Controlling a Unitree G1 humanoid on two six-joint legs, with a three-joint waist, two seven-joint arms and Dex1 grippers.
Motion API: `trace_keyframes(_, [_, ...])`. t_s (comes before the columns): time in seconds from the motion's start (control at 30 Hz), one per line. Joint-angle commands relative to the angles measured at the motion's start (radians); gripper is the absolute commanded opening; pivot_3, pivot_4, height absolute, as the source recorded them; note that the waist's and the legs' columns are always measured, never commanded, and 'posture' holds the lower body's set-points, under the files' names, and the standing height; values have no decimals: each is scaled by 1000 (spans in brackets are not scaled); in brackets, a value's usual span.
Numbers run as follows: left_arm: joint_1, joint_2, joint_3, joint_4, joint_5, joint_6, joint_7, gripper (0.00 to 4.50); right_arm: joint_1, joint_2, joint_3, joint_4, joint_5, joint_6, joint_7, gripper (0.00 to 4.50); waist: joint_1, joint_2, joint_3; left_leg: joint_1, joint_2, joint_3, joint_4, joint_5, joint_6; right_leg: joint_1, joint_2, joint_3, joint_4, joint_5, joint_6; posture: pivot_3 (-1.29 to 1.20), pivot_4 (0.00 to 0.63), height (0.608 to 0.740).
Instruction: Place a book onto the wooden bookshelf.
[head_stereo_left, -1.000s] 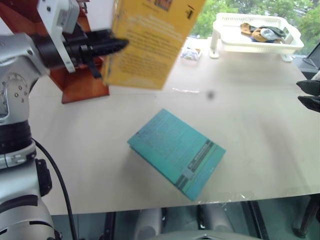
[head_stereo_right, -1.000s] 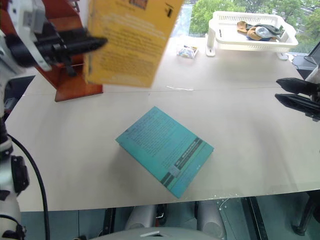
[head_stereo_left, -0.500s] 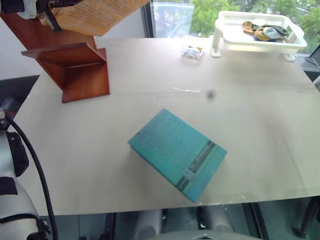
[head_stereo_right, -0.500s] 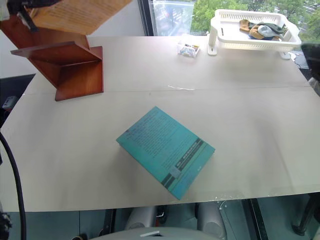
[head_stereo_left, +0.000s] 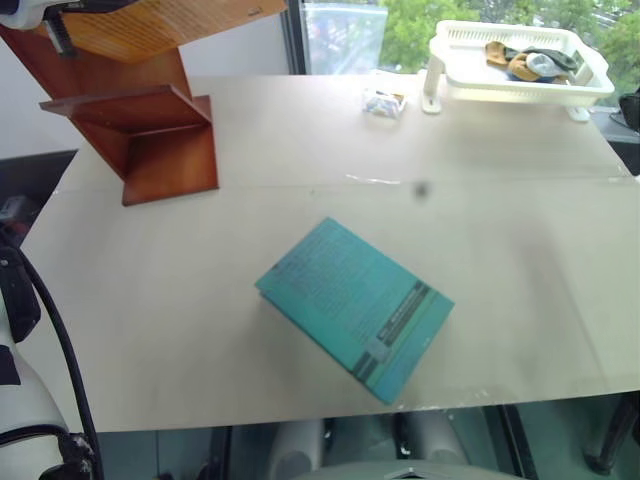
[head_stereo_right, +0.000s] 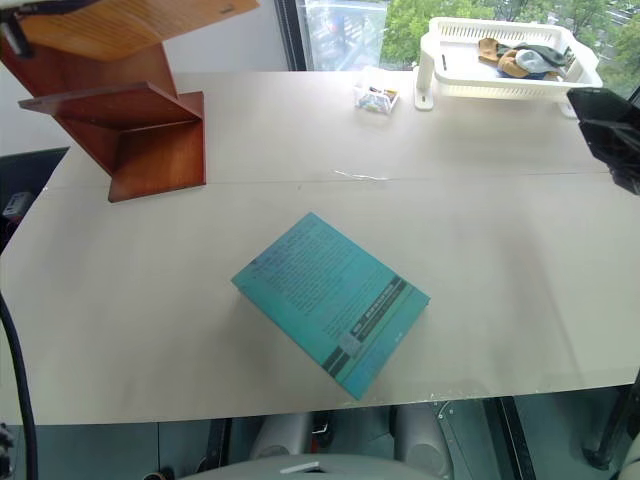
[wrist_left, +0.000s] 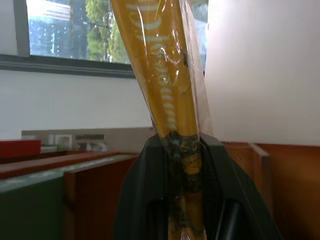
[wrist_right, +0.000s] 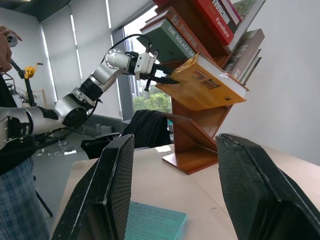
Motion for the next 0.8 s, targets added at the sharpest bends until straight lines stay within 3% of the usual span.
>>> trace_keyframes(0.03, [-29,47,5,53,50,-53,4,376,-19,-9,-20,-25,5,-5,68,2648,0,0,0,0,0,0,0,0,0,0,0,0,0,0,0,0,150,740])
trace_keyframes(0.37, [-65,39,-59,358,183,-235,117,376,-18,20,-34,-66,-10,-3,50,2648,0,-1,0,-1,0,1,1,0,1,-2,0,0,2,0,0,0,150,740])
trace_keyframes(0.8, [-141,-2,-120,530,268,-285,174,376,40,33,-68,-129,-23,-4,15,2648,-7,-3,2,-7,1,2,2,0,0,-14,0,5,11,0,0,0,150,740])
